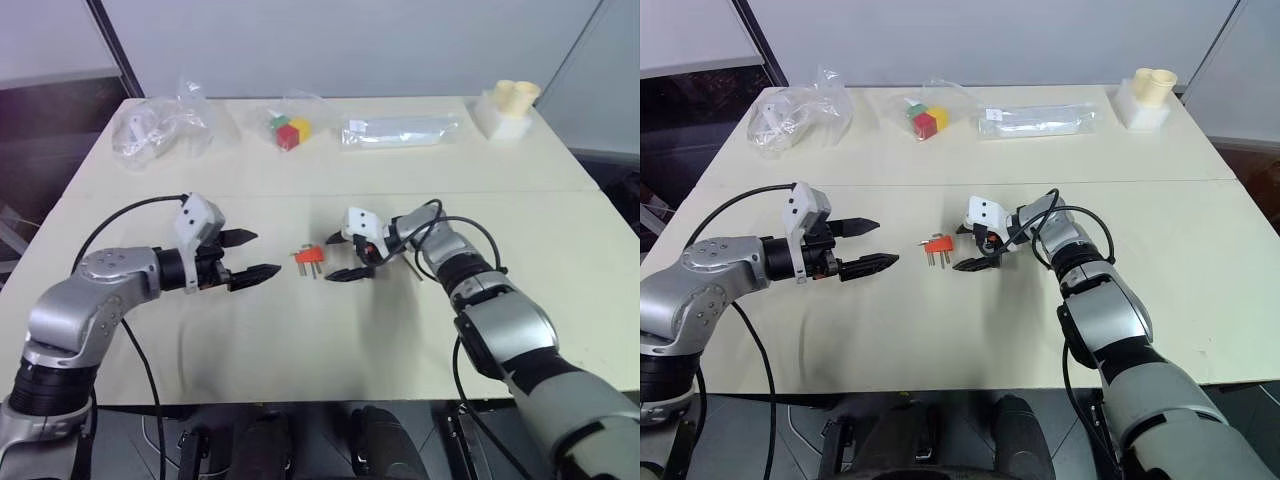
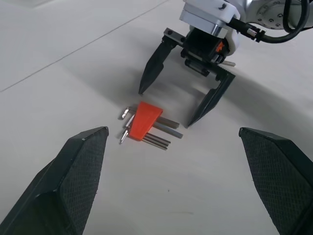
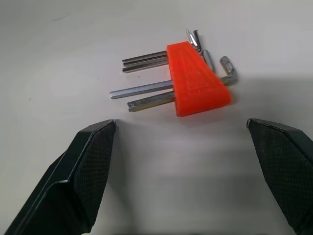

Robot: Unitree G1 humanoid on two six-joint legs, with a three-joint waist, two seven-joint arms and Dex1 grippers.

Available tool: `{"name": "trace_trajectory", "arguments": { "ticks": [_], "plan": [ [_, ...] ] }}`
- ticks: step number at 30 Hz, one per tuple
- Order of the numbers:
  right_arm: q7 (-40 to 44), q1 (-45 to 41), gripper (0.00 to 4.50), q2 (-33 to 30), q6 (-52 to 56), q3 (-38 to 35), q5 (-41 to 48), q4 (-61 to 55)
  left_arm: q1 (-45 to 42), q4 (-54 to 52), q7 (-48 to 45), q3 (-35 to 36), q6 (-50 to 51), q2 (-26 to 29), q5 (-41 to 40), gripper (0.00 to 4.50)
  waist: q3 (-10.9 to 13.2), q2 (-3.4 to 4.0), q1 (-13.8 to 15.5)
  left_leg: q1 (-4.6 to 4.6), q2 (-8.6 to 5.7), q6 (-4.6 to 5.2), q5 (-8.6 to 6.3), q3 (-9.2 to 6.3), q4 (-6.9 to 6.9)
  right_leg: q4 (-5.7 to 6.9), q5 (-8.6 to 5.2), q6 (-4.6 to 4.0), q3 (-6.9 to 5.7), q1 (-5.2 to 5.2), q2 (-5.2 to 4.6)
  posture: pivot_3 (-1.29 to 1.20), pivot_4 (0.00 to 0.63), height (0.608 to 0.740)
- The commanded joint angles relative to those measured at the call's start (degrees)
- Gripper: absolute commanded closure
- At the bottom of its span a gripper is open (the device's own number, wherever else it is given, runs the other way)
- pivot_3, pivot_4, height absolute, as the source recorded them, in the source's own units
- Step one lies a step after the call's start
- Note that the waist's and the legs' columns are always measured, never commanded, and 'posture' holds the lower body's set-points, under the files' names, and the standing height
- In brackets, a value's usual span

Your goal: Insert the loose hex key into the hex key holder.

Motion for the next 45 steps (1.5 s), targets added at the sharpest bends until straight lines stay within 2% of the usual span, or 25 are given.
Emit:
{"name": "trace_trajectory", "arguments": {
  "ticks": [1, 11, 19, 34, 37, 42, 45],
  "plan": [
    [-4.24, -1.90, 0.06, 0.68, -0.28, -0.81, -1.28, 1.44, -0.81, -2.69, 0.56, 1.52, 0.28, 0.79, -0.80, 0.00, 0.00, 0.00, -0.02, 0.00, 0.00, -0.05, 0.03, 0.00, 0.00, 0.00, 0.00, 0.00, 0.00, 0.00, 0.00, 0.00, 0.150, 0.740],
    [-5.02, -2.22, 0.06, 2.08, -0.69, -1.17, -2.65, 2.74, 1.08, -3.90, 1.20, 3.19, 0.49, 1.44, -1.01, 0.00, 0.00, 0.00, -0.22, 0.01, 0.01, -0.07, 0.04, -0.01, -0.02, 0.01, 0.00, 0.00, 0.00, 0.00, 0.01, 0.00, 0.150, 0.740],
    [-4.38, -1.39, 0.06, 4.40, -0.55, -1.59, -2.83, 2.65, 2.18, -3.83, 1.16, 3.85, -0.24, 1.59, -0.53, 0.00, 0.00, 0.01, -1.45, 0.02, 0.02, -0.08, 0.04, -0.03, -0.09, 0.02, 0.00, 0.00, 0.00, -0.01, 0.02, 0.00, 0.150, 0.740],
    [-4.17, 1.92, 0.06, 7.65, -0.72, -1.45, -3.70, 1.63, 3.31, -4.25, 1.20, 4.17, -0.64, 1.73, -0.18, 0.00, -0.02, 0.02, -1.47, 0.04, 0.04, -0.12, 0.06, -0.03, -0.16, 0.03, 0.00, -0.01, 0.01, -0.06, 0.02, 0.00, 0.150, 0.740],
    [-4.12, 3.10, 0.97, 6.97, -1.12, -1.15, -4.08, 1.14, 3.22, -4.13, 1.19, 3.84, -0.81, 1.59, -0.07, 0.00, -0.03, 0.02, -1.47, 0.05, 0.04, -0.12, 0.06, -0.03, -0.16, 0.03, 0.00, -0.01, 0.00, -0.05, 0.03, 0.00, 0.150, 0.740],
    [-3.63, 5.03, 3.43, 5.91, -1.11, -1.25, -4.05, -0.02, 2.95, -3.55, 0.73, 3.24, -1.30, 1.56, 0.12, 0.00, -0.05, 0.02, -1.34, 0.15, 0.04, -0.06, 0.03, -0.04, -0.16, 0.04, 0.02, -0.04, 0.00, 0.07, 0.03, 0.00, 0.150, 0.740],
    [-3.83, 5.75, 3.45, 5.82, -0.98, -1.34, -3.87, -0.63, 2.62, -3.11, 0.46, 2.96, -1.52, 1.51, 0.28, 0.00, -0.07, 0.01, -1.25, 0.18, 0.04, 0.00, 0.00, -0.07, -0.16, 0.07, 0.05, -0.08, 0.00, 0.10, 0.04, 0.00, 0.150, 0.740]
  ]
}}
